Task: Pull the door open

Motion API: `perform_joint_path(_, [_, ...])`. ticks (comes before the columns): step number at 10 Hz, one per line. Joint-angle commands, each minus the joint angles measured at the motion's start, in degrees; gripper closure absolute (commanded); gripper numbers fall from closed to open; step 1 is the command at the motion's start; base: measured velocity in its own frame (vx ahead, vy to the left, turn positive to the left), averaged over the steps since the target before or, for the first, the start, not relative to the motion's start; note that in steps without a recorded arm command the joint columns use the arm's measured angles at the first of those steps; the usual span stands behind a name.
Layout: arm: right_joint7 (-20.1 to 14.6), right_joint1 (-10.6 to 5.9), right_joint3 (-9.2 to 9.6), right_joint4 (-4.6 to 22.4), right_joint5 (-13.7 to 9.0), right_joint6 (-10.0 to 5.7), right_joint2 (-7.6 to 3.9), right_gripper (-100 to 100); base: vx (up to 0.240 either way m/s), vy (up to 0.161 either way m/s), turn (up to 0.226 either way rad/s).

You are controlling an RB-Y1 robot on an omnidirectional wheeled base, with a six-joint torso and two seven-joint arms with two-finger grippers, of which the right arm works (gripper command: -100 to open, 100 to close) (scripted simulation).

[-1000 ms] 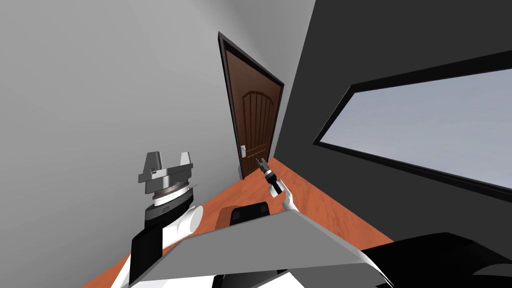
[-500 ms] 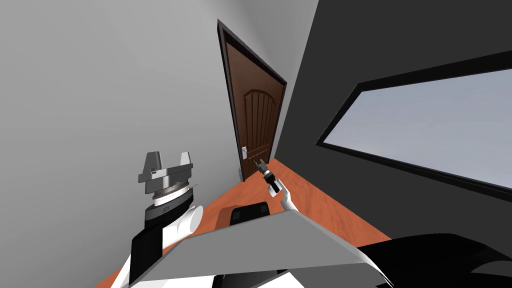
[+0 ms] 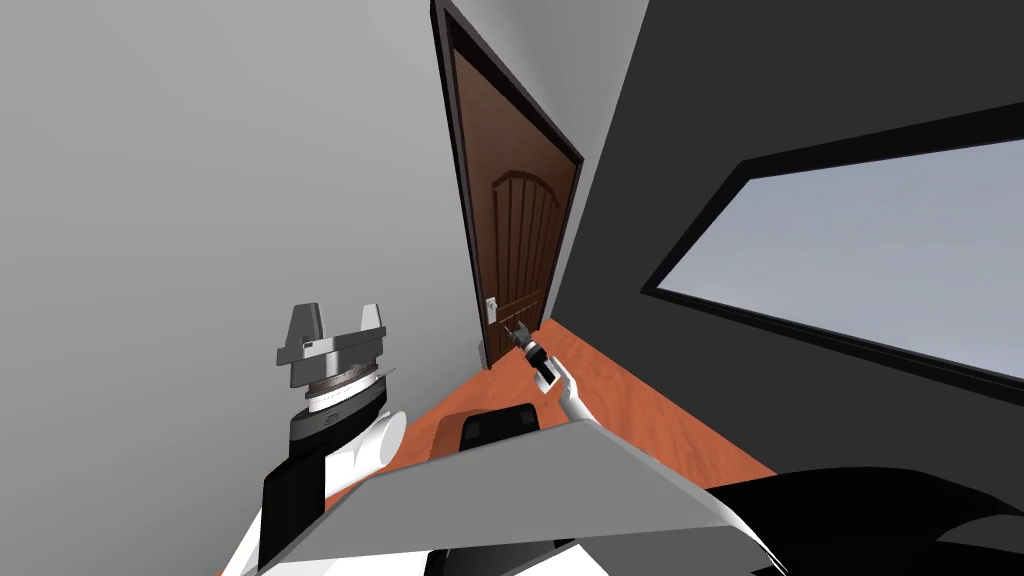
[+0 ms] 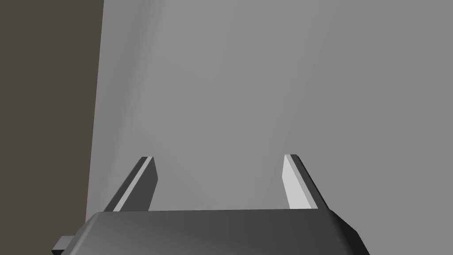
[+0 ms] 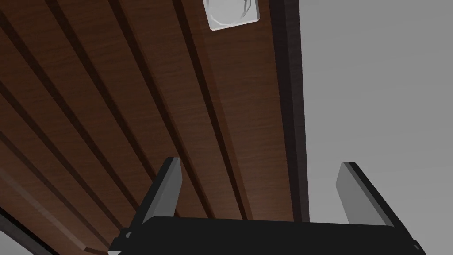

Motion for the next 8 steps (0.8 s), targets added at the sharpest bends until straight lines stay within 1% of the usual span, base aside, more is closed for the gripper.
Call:
perform_joint_path(1, [1.33,-0.83,0.1,1.9,0.65,-0.29,0.02,-100,0.092,0.037,-0.011])
perform_joint_path(3, [3.36,-2.04,0.62,4.32,1.92,-0.14,-0.19,-100,0.139,0.029,-0.022])
perform_joint_path(4, [3.84,-2.33,0.74,4.89,2.22,-0.1,-0.23,-100,0.116,0.05,-0.013])
perform_joint_path(7, [6.32,-3.81,1.38,7.84,3.77,0.08,-0.48,-100,0.105,0.043,-0.022])
perform_joint_path(8, [5.73,-3.48,1.19,7.3,3.41,-0.08,-0.33,-100,0.057,0.017,-0.005])
